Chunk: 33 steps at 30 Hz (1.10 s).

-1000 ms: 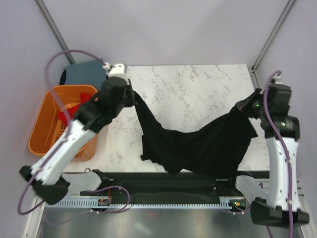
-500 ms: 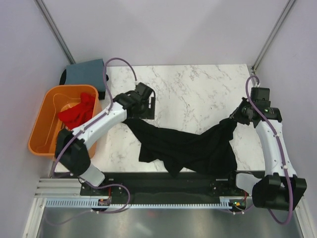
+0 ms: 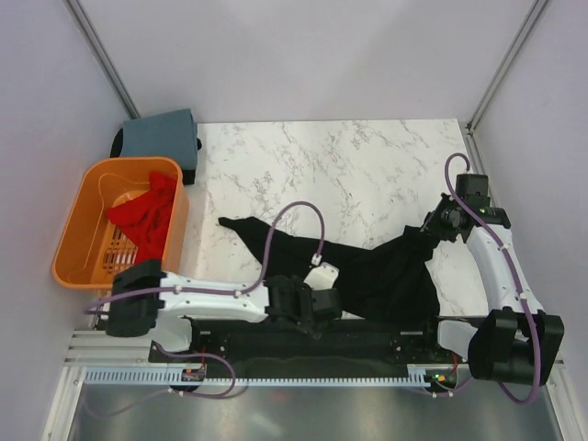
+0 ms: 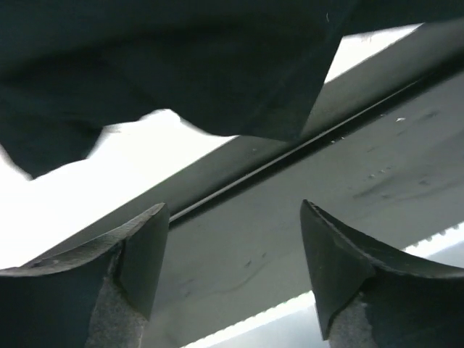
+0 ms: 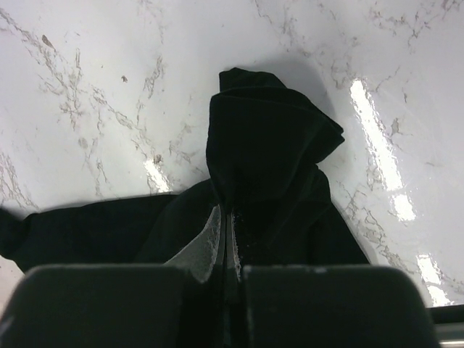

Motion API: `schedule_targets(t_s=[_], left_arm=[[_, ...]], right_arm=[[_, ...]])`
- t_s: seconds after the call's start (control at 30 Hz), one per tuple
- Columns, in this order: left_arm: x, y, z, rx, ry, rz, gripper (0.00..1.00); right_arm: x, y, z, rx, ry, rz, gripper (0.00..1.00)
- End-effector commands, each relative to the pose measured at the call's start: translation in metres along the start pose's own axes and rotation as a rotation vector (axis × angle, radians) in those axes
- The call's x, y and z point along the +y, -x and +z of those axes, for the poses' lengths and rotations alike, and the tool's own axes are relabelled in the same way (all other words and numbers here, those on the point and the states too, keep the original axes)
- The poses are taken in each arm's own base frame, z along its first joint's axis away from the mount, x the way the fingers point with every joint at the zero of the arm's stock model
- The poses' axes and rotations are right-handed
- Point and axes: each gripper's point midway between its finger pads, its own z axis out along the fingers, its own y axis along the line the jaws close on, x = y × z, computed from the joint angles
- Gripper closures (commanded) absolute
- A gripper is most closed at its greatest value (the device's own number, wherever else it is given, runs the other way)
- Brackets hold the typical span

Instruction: Fold and stack the t-shirts

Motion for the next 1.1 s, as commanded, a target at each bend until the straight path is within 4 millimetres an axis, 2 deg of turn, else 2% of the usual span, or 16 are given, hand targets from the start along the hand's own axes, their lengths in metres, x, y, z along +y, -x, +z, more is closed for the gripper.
schedule_targets(t_s=[0.0,0.03,0.07,0.17,0.37,0.43,0.47,0.57,0.77,0.9,1.07], left_arm=[[-0.037,0.013,0.019,-0.065,-0.004,-0.053,0.18],[-0.038,0.007,0.033,-0.046,0.037,-0.016,0.14],[-0.048,0.011,0.035,-0.049,0.038,-0.004,0.13],[-0.055,0.007,0.053,-0.027,0.083,0.025,0.12],[-0.056,0.002,0.071,-0.002,0.142,0.051,0.14],[-0.048,0.000,0.078,0.000,0.203,0.036,0.18],[-0.036,-0.001,0.075,0.020,0.263,0.031,0.20],[-0.015,-0.004,0.081,0.040,0.354,-0.041,0.26],[0.021,-0.006,0.086,0.079,0.422,-0.170,0.32],[0.020,0.005,0.089,0.050,0.423,-0.162,0.33],[0.018,0.002,0.097,0.071,0.432,-0.140,0.32]], right_arm=[[0.005,0.003,-0.007,-0.043,0.037,-0.007,1.00],[0.004,0.001,-0.007,-0.041,0.038,-0.008,1.00],[0.004,0.000,-0.008,-0.039,0.039,-0.011,1.00],[0.004,-0.003,-0.013,-0.045,0.047,-0.015,1.00],[0.004,-0.006,-0.017,-0.048,0.057,-0.024,1.00],[0.004,-0.008,-0.016,-0.040,0.059,-0.023,1.00],[0.004,-0.008,-0.016,-0.040,0.060,-0.021,1.00],[0.005,-0.006,-0.017,-0.044,0.062,-0.023,1.00],[0.009,-0.005,-0.019,-0.048,0.076,-0.017,1.00],[0.012,-0.005,-0.019,-0.045,0.094,-0.009,1.00],[0.010,-0.006,-0.019,-0.047,0.087,-0.016,1.00]])
